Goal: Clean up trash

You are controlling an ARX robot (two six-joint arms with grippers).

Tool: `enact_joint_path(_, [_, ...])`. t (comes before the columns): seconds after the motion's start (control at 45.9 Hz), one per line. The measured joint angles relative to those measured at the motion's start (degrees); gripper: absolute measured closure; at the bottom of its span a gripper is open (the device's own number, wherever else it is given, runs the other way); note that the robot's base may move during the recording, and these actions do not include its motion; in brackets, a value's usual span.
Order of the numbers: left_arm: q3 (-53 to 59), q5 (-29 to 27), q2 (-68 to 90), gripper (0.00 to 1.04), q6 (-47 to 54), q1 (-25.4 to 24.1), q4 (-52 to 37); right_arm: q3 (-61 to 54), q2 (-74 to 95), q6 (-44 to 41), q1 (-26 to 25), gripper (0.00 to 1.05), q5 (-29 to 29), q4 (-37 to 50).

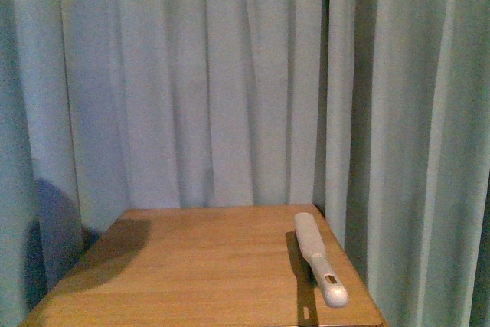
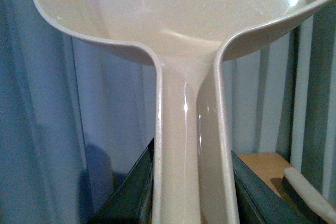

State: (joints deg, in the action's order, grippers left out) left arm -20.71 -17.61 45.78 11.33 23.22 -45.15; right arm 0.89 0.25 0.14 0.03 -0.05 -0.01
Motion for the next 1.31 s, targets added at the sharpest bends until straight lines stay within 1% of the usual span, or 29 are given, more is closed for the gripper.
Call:
enact_joint_path(0.174, [7.3, -0.24, -16.41, 0.77, 0.17, -0.24, 6.67, 0.0, 0.0, 0.0, 0.0, 0.07, 0.0, 0.0])
enact_joint_path(0.262, [9.73, 1.2, -23.82, 0.77, -0.26, -1.07, 8.98, 0.0, 0.0, 0.0, 0.0, 0.07, 0.0, 0.0])
enact_joint_path(0.349, [11.41, 4.63, -28.35, 0.78, -0.76, -3.91, 7.48, 0.0, 0.02, 0.0, 0.0, 0.07, 0.0, 0.0])
enact_joint_path(0.414, [12.13, 6.73, -30.8, 0.78, -3.06, -7.98, 9.55, 0.0, 0.0, 0.0, 0.0, 0.07, 0.0, 0.0])
enact_joint_path(0.458, [12.92, 6.95, -31.54, 0.78, -3.91, -9.94, 10.36, 0.02, 0.04, -0.02, 0.04, 0.07, 0.31, -0.07])
enact_joint_path(0.502, [13.51, 6.67, -31.61, 0.78, -5.01, -10.93, 10.71, 0.98, 1.77, -0.48, 2.19, 0.07, 6.16, -3.67])
enact_joint_path(0.523, [13.68, 6.54, -31.61, 0.78, -5.31, -11.1, 10.93, 1.55, 3.76, -0.5, 4.0, 0.07, 10.19, -4.87])
enact_joint_path(0.545, [13.84, 6.49, -31.61, 0.78, -5.62, -11.26, 10.99, 1.79, 5.99, -0.52, 5.46, 0.07, 12.46, -4.7])
enact_joint_path(0.611, [13.88, 7.19, -31.67, 0.78, -5.88, -11.3, 10.99, 2.69, 13.2, -0.55, 9.18, 0.07, 14.05, -0.81])
enact_joint_path(0.654, [13.88, 7.13, -31.78, 0.78, -6.08, -11.3, 10.99, 4.37, 18.6, -0.46, 10.82, 0.07, 13.79, 2.82])
enact_joint_path(0.742, [13.88, 7.06, -31.8, 0.78, -6.29, -11.3, 10.99, 12.02, 32.54, 0.5, 13.16, 0.07, 11.67, 8.7])
enact_joint_path(0.829, [13.88, 7.08, -31.8, 0.78, -6.32, -11.3, 10.99, 19.74, 43.23, 2.16, 14.49, 0.07, 9.53, 8.37])
enact_joint_path(0.96, [13.88, 7.08, -31.8, 0.78, -6.32, -11.3, 10.99, 32.54, 57.94, 6.25, 16.55, 0.07, 6.91, 3.28])
enact_joint_path(1.091, [13.88, 7.1, -31.8, 0.78, -6.38, -11.3, 10.99, 48.43, 74.34, 12.13, 20.39, 0.07, 4.66, -6.19])
enact_joint_path(1.221, [13.88, 7.02, -31.82, 0.78, -6.49, -11.3, 10.99, 62.07, 87.19, 17.25, 23.69, 0.07, 4.63, -12.39])
enact_joint_path(1.309, [13.88, 7.1, -31.82, 0.78, -6.49, -11.3, 10.99, 68.28, 93.88, 19.87, 24.55, 0.07, 5.81, -15.85])
